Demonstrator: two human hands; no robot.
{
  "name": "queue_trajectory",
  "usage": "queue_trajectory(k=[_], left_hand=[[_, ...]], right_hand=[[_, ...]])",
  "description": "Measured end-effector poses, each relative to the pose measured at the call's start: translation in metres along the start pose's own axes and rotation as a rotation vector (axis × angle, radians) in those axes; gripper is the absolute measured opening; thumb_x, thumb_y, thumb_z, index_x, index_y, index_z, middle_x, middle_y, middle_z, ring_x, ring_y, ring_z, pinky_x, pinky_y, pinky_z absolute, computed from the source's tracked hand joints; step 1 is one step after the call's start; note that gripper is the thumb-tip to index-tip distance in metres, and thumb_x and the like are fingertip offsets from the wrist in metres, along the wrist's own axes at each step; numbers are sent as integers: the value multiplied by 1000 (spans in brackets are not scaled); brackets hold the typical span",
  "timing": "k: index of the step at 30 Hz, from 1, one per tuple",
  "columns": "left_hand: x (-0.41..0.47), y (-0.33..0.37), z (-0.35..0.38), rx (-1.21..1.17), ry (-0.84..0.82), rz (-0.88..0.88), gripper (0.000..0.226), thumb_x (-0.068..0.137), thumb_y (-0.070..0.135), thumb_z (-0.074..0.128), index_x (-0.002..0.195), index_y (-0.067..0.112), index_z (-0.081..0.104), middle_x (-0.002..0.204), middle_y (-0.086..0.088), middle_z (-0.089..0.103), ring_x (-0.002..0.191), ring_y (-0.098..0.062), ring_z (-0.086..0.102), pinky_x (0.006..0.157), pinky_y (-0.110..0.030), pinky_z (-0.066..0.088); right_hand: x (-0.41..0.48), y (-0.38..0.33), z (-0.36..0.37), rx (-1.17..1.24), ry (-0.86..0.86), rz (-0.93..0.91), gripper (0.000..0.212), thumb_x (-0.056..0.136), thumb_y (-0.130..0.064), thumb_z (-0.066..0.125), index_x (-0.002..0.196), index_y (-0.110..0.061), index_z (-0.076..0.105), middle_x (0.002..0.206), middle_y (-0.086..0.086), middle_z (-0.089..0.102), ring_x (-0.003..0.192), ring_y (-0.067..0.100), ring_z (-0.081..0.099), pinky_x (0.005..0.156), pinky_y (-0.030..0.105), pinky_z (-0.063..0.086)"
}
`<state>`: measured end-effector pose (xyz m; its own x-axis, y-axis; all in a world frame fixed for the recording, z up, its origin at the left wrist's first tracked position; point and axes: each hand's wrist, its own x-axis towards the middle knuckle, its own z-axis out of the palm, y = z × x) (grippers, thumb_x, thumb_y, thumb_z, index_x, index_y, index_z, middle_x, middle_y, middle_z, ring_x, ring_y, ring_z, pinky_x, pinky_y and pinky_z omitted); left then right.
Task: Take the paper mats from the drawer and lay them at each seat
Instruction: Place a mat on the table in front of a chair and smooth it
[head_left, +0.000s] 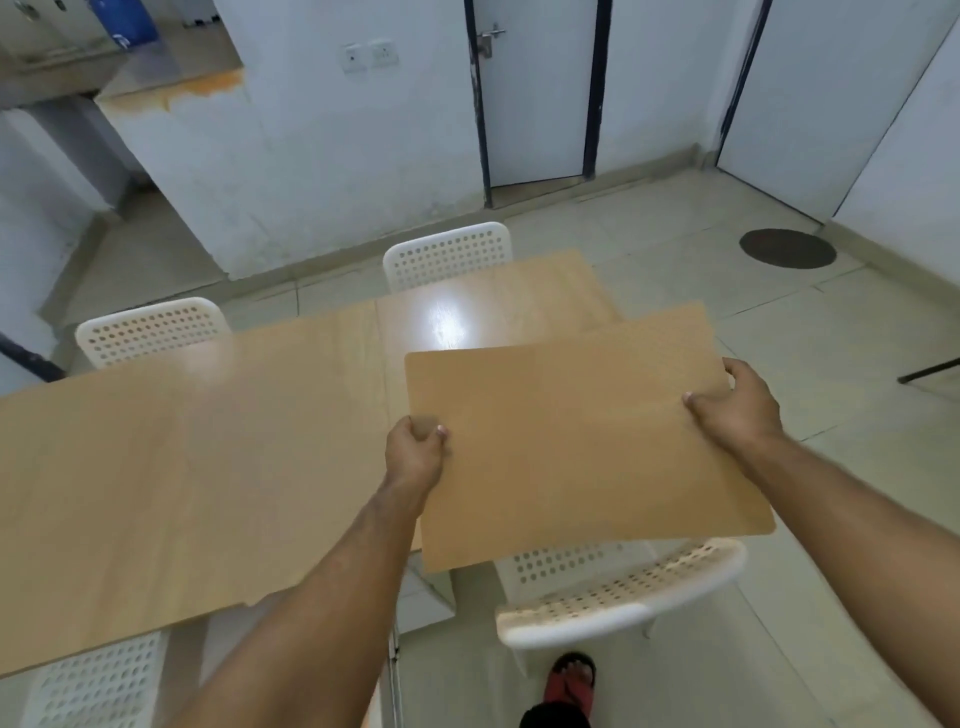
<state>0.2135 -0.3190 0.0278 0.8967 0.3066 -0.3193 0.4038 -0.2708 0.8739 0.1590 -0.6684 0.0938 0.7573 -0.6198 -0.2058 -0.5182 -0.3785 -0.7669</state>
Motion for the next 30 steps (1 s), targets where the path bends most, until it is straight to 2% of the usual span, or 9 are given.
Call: queue_trajectory(k=[2,5,8,12,17,21,24,27,30], left_hand=[[16,-1,18,13,20,-24,53,88,36,68,132,10,55,125,-8,65,108,-29,64,93,-48,55],[28,5,36,23,59,-23,33,92,24,68,119,7,60,114,-9,67,100,-28,65,90,-43,55],[37,5,50,64,108,-10,26,92,18,67,113,4,61,107,-10,67,91,-25,62,77,-30,50],[43,1,67,144,159,-18,30,92,19,67,115,1,59,109,-12,65,91,-25,59,75,-24,41],[53,6,84,202,292,-59,30,92,17,66,118,5,58,109,-6,61,91,-21,56,70,-19,36],[65,8,97,240,367,-80,33,94,17,64,125,8,56,118,-8,62,93,-20,55,70,-18,34],[72,7,107,238,411,-107,37,96,14,61,131,10,51,110,-4,60,90,-17,54,65,-14,33],[75,5,113,332,436,-112,50,94,13,60,141,16,42,110,-2,59,102,-22,58,79,-25,42],[64,-13,122,661,376,-82,72,89,27,65,151,20,28,149,-13,38,135,-32,37,104,-43,40]], right_hand=[[20,-4,2,-43,15,4,61,88,-24,72,142,-26,44,133,10,61,116,36,59,94,43,47],[45,-5,9,-122,3,-8,68,90,-26,69,148,-32,32,132,15,60,115,39,58,95,46,48],[71,0,19,-203,-31,-30,72,93,-25,63,151,-36,22,115,17,65,97,38,59,84,42,49],[103,13,39,-301,-81,-111,60,97,-23,57,148,-40,29,108,18,66,84,32,53,74,37,42],[143,25,70,-342,-139,-235,45,99,-17,50,142,-30,45,125,17,61,108,39,58,89,41,46],[168,35,89,-373,-228,-284,49,96,-16,53,142,-30,45,137,14,45,111,37,56,89,39,46],[179,47,98,-456,-282,-306,55,91,-23,59,144,-28,44,149,12,33,128,37,44,97,44,45],[181,62,103,-625,-369,-337,66,88,-36,60,148,-27,33,163,11,11,141,38,27,109,49,35],[170,82,105,-771,-407,-381,69,89,-46,52,151,-28,26,165,14,-2,150,35,8,116,51,22]])
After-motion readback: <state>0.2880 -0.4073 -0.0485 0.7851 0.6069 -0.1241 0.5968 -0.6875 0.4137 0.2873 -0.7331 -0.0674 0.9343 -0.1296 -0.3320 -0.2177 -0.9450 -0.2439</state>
